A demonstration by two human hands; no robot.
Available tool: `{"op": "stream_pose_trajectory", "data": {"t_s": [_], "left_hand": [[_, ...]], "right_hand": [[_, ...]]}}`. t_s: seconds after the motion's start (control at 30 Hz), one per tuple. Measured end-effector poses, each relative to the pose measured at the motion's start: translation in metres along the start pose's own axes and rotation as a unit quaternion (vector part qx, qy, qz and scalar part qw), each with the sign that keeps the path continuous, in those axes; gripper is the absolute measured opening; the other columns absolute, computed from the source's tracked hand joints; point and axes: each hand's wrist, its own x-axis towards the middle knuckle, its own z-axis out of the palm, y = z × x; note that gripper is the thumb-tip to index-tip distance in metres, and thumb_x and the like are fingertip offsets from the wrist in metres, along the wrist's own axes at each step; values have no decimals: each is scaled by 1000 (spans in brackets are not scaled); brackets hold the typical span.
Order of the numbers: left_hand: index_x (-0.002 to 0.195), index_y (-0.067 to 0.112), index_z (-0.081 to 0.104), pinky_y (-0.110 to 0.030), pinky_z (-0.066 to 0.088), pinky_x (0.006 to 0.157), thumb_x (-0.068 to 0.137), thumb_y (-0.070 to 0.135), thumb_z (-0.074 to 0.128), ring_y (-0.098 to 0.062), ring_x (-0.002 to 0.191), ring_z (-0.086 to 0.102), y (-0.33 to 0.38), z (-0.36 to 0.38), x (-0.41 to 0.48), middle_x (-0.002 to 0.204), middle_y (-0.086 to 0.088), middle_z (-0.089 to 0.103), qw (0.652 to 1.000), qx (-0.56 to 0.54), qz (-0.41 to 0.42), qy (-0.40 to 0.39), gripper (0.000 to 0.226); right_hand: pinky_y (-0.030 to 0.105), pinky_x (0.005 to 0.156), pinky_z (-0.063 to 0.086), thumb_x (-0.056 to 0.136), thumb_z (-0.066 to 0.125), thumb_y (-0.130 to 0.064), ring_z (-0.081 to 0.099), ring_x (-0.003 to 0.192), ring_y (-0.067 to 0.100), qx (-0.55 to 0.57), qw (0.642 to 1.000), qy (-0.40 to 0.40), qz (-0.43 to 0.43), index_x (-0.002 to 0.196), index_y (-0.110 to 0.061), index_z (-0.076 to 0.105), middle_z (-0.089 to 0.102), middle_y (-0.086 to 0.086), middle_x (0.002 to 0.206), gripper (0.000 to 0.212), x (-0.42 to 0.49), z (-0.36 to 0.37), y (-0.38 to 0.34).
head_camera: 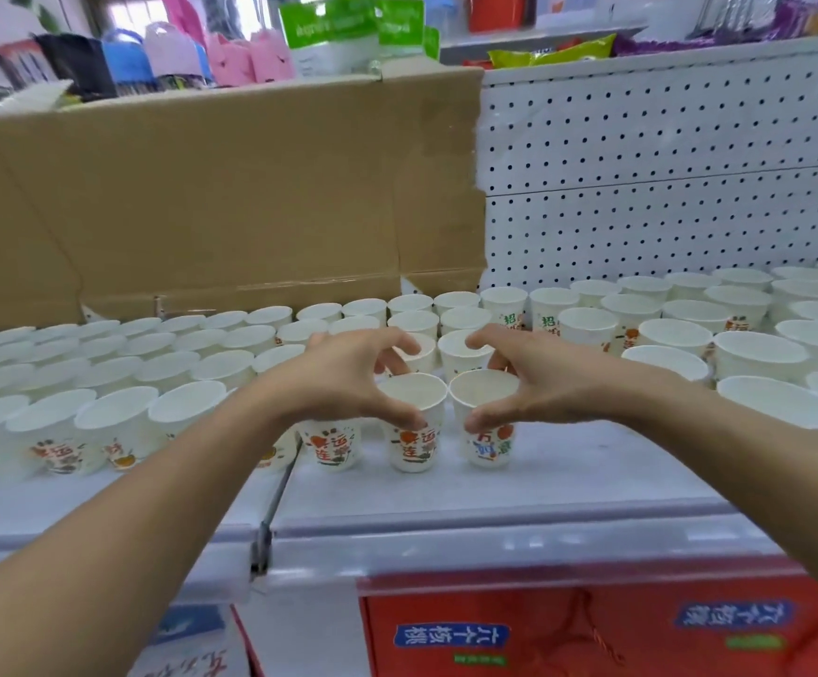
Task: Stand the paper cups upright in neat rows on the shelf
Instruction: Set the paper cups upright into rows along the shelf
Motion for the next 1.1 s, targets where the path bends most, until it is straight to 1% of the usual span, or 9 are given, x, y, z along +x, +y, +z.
{"op": "stream_pose_trajectory", "data": {"t_s": [0.33, 0.47, 0.6, 0.73, 0.83, 0.93, 0.97, 1.03, 1.1], "left_hand": [[128, 44, 46, -45, 38, 103, 62, 49, 84, -1, 109, 52, -13, -5, 8, 115, 26, 59, 998, -24, 33, -37, 76], [126, 48, 44, -45, 35, 104, 56, 59, 82, -1, 111, 51, -12, -6, 7, 117, 27, 58, 998, -10, 50, -39, 81], [124, 49, 46, -41, 38, 104, 47, 83, 65, 4, 112, 49, -13, -14, 5, 119, 30, 54, 998, -20, 66, -3, 87], [120, 48, 52, -33, 43, 97, 55, 79, 61, 10, 108, 50, -1, -19, 18, 116, 32, 55, 993, -55, 104, 29, 72], [121, 46, 53, -26, 41, 95, 61, 75, 62, 13, 109, 48, 20, -21, 38, 115, 34, 55, 988, -59, 140, 21, 67], [123, 38, 56, -15, 42, 90, 74, 62, 64, 9, 108, 51, 43, -22, 70, 113, 29, 57, 985, -27, 169, 12, 55], [123, 36, 58, -15, 43, 89, 78, 56, 65, 6, 108, 52, 50, -22, 84, 114, 26, 59, 985, -17, 173, 15, 50], [119, 33, 63, -25, 46, 93, 83, 48, 66, 2, 106, 56, 58, -20, 114, 112, 21, 64, 985, -7, 169, 25, 39], [114, 32, 67, -31, 49, 93, 85, 42, 67, -1, 102, 60, 65, -15, 147, 106, 18, 68, 987, -5, 155, 32, 31]], "right_hand": [[30, 92, 44, 66, 75, -64, 45, 103, 7, 10, 1000, 11, 17, 140, -34, 31, 52, -6, 131, 91, 6, 4, -3], [33, 95, 45, 62, 76, -65, 48, 106, 9, 22, 999, 16, 22, 138, -35, 32, 53, -7, 126, 93, 9, 8, 0], [34, 94, 46, 58, 71, -75, 49, 106, 8, 34, 999, 16, 20, 137, -41, 30, 51, -13, 124, 95, 6, 7, 6], [29, 86, 49, 60, 56, -82, 53, 101, -3, 58, 996, 60, 21, 130, -43, 44, 54, -22, 114, 81, -7, -12, 26], [22, 80, 48, 73, 67, -60, 57, 96, -3, 46, 993, 102, 40, 114, -39, 59, 60, -20, 104, 47, -10, -46, 56], [17, 73, 46, 81, 71, -38, 61, 90, -2, 34, 991, 116, 53, 99, -37, 65, 66, -19, 94, 19, -3, -86, 96], [14, 70, 44, 84, 71, -32, 62, 88, -3, 27, 991, 119, 54, 98, -34, 67, 67, -19, 92, 15, 3, -97, 109], [8, 66, 42, 86, 70, -24, 63, 84, -6, 11, 990, 126, 54, 97, -30, 71, 70, -18, 90, 12, 19, -112, 136], [10, 67, 43, 87, 69, -22, 62, 81, -6, -13, 992, 113, 53, 93, -29, 73, 70, -17, 88, 11, 38, -118, 156]]}}
